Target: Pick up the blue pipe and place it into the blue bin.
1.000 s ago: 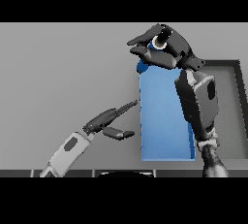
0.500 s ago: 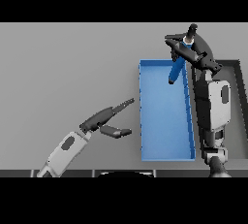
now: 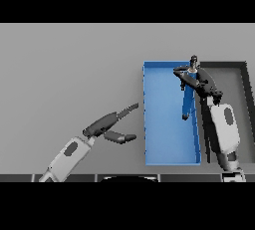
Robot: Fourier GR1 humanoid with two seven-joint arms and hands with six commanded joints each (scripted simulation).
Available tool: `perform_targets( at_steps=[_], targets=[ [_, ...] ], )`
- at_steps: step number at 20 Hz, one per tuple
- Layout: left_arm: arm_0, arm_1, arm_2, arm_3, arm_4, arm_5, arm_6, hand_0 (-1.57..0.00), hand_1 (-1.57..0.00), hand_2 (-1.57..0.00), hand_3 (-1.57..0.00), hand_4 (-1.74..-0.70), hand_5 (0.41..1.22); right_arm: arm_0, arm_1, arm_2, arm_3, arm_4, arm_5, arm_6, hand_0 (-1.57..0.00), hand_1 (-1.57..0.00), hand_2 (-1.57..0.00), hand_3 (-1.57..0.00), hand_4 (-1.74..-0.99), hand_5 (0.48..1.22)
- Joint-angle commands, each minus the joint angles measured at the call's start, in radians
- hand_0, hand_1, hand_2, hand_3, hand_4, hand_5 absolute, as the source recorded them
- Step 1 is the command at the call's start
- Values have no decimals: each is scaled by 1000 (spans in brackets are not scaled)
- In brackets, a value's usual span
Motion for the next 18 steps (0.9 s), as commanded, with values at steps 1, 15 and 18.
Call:
perform_targets(
  at_steps=[1, 15, 18],
  targets=[
    [-2, -5, 0, -3, 0, 3, -3, 1, 1, 1, 1, -827, 474, 15, -29, 47, 2, -15, -20, 0, -1571, -1571, -1571, -852, -1631, 1221],
    [8, 6, -4, -23, 5, -1, -6, 1, 1, 1, 1, -831, 473, -94, -348, 619, 22, -333, -147, -10, -157, -148, -142, -86, -1196, 933],
    [5, 3, -6, -29, 2, 6, 11, 1, 1, 1, 1, -832, 471, -106, -346, 633, 17, -317, -146, 0, -98, -75, -72, -43, -1188, 861]
  ],
)
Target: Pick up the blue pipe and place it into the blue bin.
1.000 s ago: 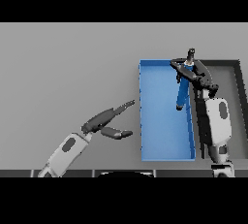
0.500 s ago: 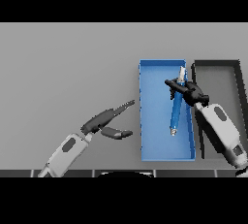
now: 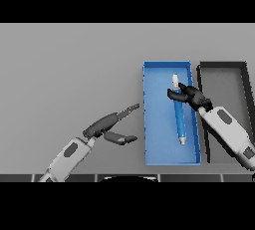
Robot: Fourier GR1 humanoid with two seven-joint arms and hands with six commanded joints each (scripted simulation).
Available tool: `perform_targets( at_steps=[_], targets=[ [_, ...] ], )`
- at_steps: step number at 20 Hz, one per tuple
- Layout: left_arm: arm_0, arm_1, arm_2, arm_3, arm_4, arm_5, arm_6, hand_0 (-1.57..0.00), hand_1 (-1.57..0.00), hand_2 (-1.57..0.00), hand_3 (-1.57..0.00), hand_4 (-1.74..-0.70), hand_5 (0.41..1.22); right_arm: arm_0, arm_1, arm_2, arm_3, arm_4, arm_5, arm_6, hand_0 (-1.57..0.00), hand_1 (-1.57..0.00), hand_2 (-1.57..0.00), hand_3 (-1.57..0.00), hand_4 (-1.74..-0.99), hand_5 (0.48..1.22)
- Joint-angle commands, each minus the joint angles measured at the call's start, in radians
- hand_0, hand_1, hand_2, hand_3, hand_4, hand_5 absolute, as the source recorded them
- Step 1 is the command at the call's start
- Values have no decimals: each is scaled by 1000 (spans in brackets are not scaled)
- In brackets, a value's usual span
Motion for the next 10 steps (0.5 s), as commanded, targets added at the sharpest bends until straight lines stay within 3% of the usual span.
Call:
perform_targets(
  at_steps=[1, 10],
  targets=[
    [-9, -8, -1, 14, -5, 2, 7, 1, 1, 1, 1, -830, 471, 3, -1, -1, -7, 1, -8, -3, -79, -60, -58, -35, -1196, 838],
    [-10, 28, 23, -6, 18, -12, -1, 1, 1, 1, 1, -826, 473, 9, -3, 7, -16, 12, -20, -14, -20, -15, -14, -8, -1186, 767]
  ],
)
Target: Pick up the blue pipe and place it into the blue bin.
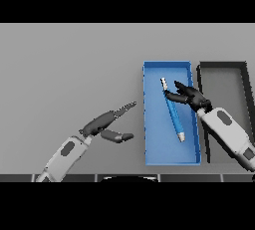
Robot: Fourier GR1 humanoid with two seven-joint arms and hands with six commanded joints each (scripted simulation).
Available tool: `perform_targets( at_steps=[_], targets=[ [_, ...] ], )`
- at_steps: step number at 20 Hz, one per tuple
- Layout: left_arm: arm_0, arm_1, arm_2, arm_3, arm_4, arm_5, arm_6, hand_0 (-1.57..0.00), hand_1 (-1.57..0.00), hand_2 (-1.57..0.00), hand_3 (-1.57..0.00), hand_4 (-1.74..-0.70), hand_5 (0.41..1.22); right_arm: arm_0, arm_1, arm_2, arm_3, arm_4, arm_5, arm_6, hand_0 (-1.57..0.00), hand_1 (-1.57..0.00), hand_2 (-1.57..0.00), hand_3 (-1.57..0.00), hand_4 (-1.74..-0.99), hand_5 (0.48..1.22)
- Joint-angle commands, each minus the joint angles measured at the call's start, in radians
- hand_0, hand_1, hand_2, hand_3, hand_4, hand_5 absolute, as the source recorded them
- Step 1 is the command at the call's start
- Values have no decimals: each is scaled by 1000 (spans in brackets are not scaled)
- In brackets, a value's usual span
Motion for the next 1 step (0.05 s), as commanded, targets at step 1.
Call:
perform_targets(
  at_steps=[1],
  targets=[
    [-2, 4, 2, 0, 1, -3, 2, 1, 1, 1, 1, -826, 474, -4, 0, 3, 3, 5, 6, -1, -20, -15, -14, -8, -1186, 769]
  ],
)
